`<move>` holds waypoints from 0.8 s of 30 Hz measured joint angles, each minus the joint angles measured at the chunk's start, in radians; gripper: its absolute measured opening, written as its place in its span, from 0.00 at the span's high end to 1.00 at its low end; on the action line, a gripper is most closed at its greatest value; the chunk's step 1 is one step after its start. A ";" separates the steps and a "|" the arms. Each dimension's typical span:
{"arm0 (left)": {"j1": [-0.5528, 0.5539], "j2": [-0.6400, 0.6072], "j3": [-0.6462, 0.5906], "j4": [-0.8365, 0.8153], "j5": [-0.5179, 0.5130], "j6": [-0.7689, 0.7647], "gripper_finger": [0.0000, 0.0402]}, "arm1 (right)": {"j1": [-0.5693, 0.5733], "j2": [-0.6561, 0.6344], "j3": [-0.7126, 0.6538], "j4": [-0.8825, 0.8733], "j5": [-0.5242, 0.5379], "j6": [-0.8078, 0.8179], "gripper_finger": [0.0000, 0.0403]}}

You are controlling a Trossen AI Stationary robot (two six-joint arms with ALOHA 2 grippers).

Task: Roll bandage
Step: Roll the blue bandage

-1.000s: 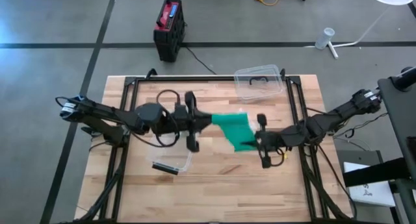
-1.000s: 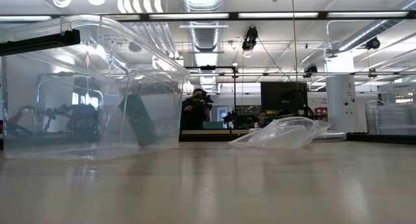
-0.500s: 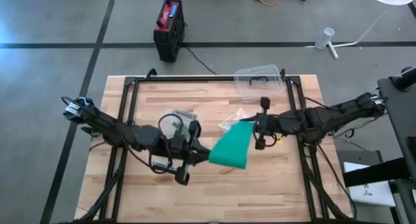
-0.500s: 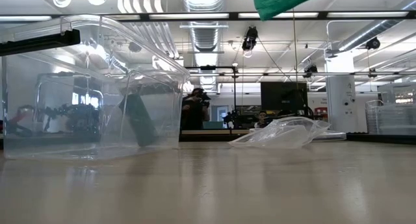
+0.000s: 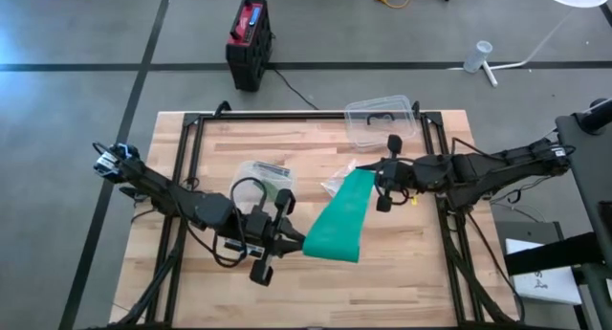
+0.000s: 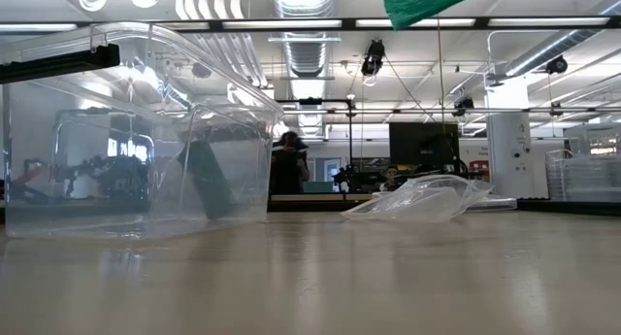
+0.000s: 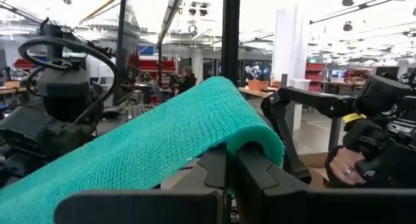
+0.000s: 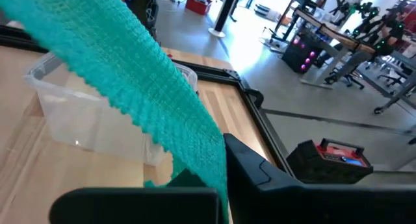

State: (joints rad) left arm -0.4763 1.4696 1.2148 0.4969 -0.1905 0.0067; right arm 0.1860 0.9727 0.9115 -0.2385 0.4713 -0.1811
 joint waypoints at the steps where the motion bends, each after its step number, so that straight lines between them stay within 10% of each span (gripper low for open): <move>1: -0.001 0.000 0.000 0.000 0.000 0.000 1.00 | 0.000 -0.002 0.000 0.000 0.000 0.000 1.00; 24: 0.000 -0.027 0.000 0.088 -0.119 0.073 1.00 | 0.004 -0.017 -0.004 -0.080 -0.012 0.078 1.00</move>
State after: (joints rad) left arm -0.4763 1.4428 1.2148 0.5850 -0.3099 0.0795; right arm 0.1903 0.9558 0.9079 -0.3182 0.4595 -0.1034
